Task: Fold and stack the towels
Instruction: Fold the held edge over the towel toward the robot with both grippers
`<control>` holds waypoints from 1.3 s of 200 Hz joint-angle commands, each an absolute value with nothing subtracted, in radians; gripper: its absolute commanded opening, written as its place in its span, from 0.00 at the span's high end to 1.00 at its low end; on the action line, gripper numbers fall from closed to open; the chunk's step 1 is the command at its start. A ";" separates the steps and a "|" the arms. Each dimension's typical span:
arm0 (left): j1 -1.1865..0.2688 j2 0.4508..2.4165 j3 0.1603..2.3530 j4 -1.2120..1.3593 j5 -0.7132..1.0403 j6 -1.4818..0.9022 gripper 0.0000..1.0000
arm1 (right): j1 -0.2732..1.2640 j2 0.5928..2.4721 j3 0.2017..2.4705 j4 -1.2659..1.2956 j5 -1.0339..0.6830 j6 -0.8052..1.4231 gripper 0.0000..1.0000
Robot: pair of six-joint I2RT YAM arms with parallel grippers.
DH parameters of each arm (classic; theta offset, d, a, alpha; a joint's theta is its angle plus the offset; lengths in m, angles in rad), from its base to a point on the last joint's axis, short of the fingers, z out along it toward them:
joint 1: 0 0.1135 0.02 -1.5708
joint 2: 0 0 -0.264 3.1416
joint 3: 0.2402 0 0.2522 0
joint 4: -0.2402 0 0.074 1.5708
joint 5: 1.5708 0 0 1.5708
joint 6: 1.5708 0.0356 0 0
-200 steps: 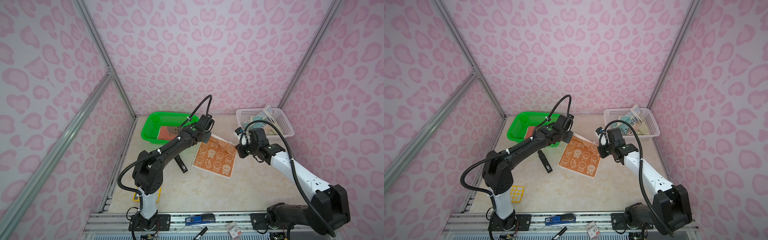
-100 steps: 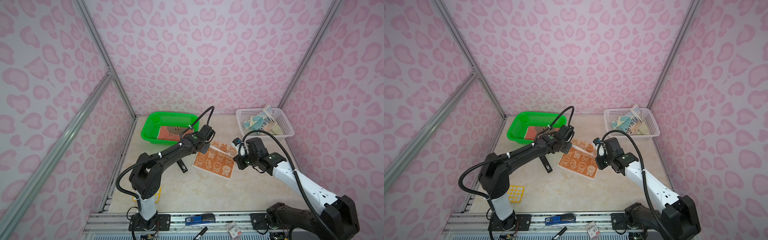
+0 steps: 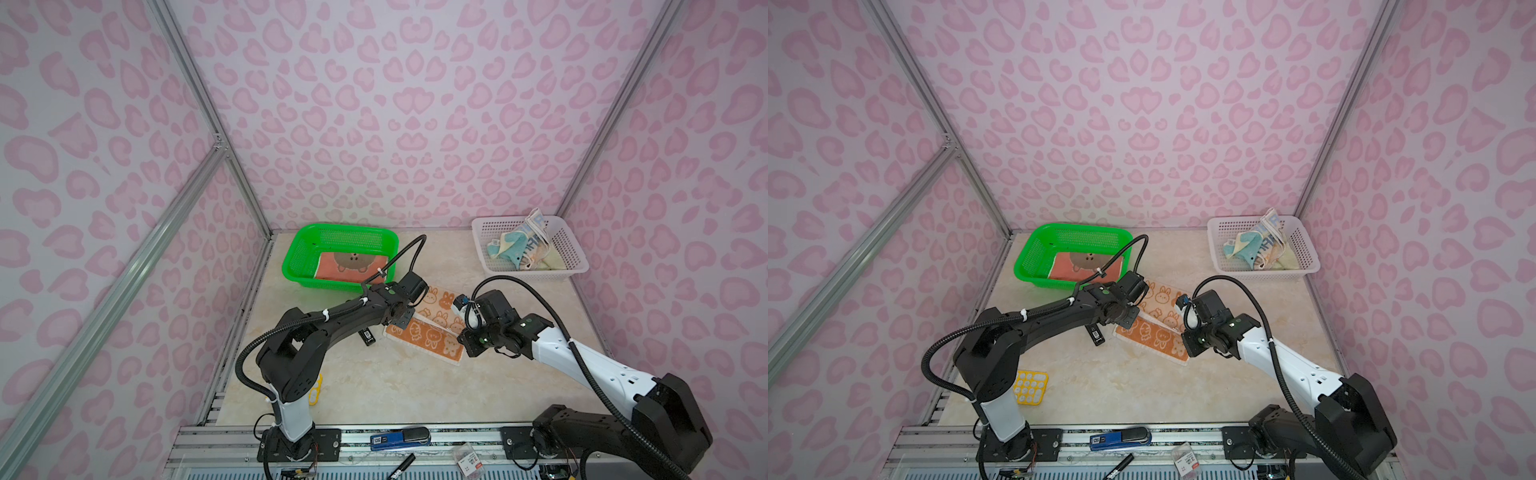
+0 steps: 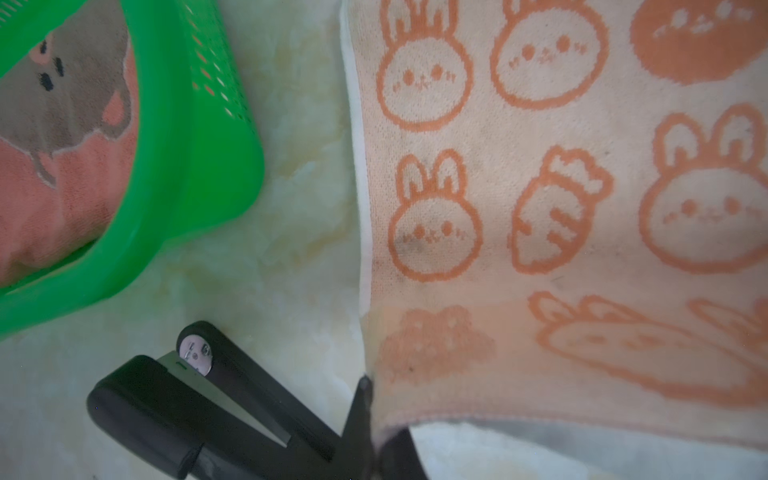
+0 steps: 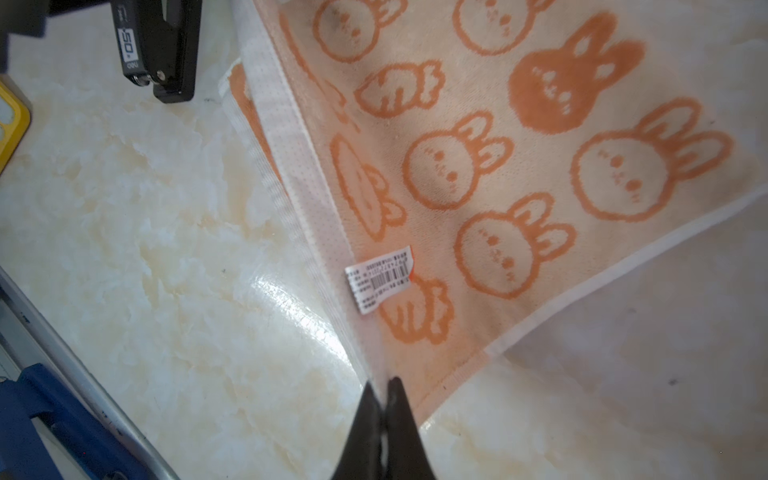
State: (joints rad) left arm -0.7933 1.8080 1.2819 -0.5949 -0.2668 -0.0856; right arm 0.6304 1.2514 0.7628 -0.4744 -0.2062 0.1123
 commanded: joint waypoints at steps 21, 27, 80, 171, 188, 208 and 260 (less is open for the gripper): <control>-0.808 1.806 1.237 -0.564 -0.289 -0.115 0.88 | 0.680 1.327 0.773 -0.499 -0.237 0.130 1.00; -0.811 1.803 1.231 -0.561 -0.292 -0.116 0.87 | 0.687 1.340 0.773 -0.499 -0.241 0.130 1.00; -0.828 1.781 1.167 -0.546 -0.311 -0.154 0.73 | 0.718 1.426 0.778 -0.492 -0.255 0.146 0.99; -0.849 1.685 1.084 -0.558 -0.342 -0.200 0.12 | 0.736 1.419 0.778 -0.511 -0.315 0.154 0.63; -0.848 1.659 1.088 -0.558 -0.342 -0.199 0.01 | 0.735 1.383 0.784 -0.519 -0.271 0.168 0.60; -0.849 1.612 1.089 -0.551 -0.350 -0.198 0.02 | 0.716 1.342 0.798 -0.525 -0.194 0.192 0.59; -0.847 1.543 1.101 -0.487 -0.350 -0.184 0.02 | 0.608 1.267 0.810 -0.450 -0.003 0.315 0.56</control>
State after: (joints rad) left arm -0.8482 1.5639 1.0893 -0.5453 -0.3321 -0.1879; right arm 0.6491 1.2892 0.8131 -0.5060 -0.1074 0.2352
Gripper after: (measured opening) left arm 0.981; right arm 0.427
